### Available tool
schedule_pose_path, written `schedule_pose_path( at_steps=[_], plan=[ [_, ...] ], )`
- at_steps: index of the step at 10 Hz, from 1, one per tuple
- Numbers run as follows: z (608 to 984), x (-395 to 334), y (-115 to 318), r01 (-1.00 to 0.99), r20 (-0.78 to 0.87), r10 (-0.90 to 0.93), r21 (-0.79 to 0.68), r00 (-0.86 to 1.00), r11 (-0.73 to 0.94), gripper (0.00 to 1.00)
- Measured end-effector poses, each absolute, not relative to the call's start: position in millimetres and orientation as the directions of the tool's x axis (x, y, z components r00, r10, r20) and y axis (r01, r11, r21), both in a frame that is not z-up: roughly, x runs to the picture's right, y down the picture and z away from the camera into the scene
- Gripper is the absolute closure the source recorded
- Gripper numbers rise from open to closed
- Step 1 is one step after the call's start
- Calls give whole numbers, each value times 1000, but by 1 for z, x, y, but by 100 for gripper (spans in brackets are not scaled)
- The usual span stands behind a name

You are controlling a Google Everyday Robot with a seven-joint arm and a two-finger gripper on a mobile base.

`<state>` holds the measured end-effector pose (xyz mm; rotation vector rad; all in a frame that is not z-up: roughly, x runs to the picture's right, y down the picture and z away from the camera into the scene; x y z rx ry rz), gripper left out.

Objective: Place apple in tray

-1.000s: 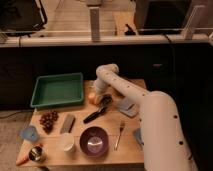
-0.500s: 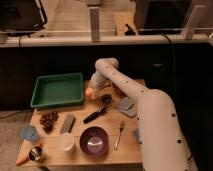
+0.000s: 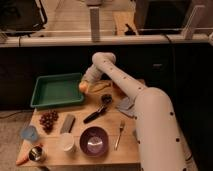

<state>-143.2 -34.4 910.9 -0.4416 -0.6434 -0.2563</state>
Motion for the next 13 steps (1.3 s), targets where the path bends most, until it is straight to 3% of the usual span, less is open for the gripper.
schedule_pose_path(
  at_steps=[5,11,13],
  plan=[
    [863,-203,-45,470,746,-197,-173,637,865,58],
    [888,-261,-16,566,808,-217,-168,548,807,57],
    [898,-266,-8,586,810,-217,-182,545,790,42]
  ],
)
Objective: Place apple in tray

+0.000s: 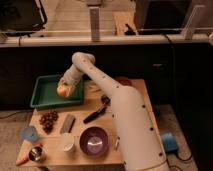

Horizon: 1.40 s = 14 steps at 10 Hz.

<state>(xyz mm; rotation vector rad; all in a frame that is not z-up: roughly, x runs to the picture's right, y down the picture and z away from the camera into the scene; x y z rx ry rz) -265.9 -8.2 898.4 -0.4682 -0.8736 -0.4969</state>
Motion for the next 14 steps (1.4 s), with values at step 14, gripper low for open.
schedule_pose_path(
  at_steps=[14],
  plan=[
    [909,-299,10,763,850,-317,-141,420,631,20]
  ],
)
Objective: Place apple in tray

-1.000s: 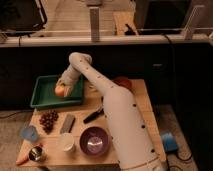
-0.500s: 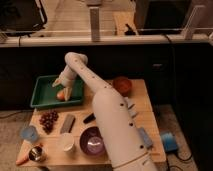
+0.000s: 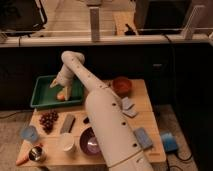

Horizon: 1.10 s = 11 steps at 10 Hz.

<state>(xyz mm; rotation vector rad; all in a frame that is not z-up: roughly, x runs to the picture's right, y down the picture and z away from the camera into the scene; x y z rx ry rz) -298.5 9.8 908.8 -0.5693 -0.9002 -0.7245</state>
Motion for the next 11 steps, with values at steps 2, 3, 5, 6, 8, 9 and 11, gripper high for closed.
schedule_pose_path(
  at_steps=[2,3,5,6,8,9,11],
  plan=[
    [908,-300,11,767,851,-320,-139,416,627,20],
    [909,-299,10,766,850,-319,-141,418,628,20],
    [909,-299,10,766,850,-319,-141,418,627,20],
    [909,-300,11,767,851,-320,-140,417,626,20],
    [909,-299,11,766,850,-320,-141,418,627,20],
    [909,-299,11,766,850,-320,-141,418,627,20],
    [909,-300,11,767,851,-320,-141,417,626,20]
  ],
)
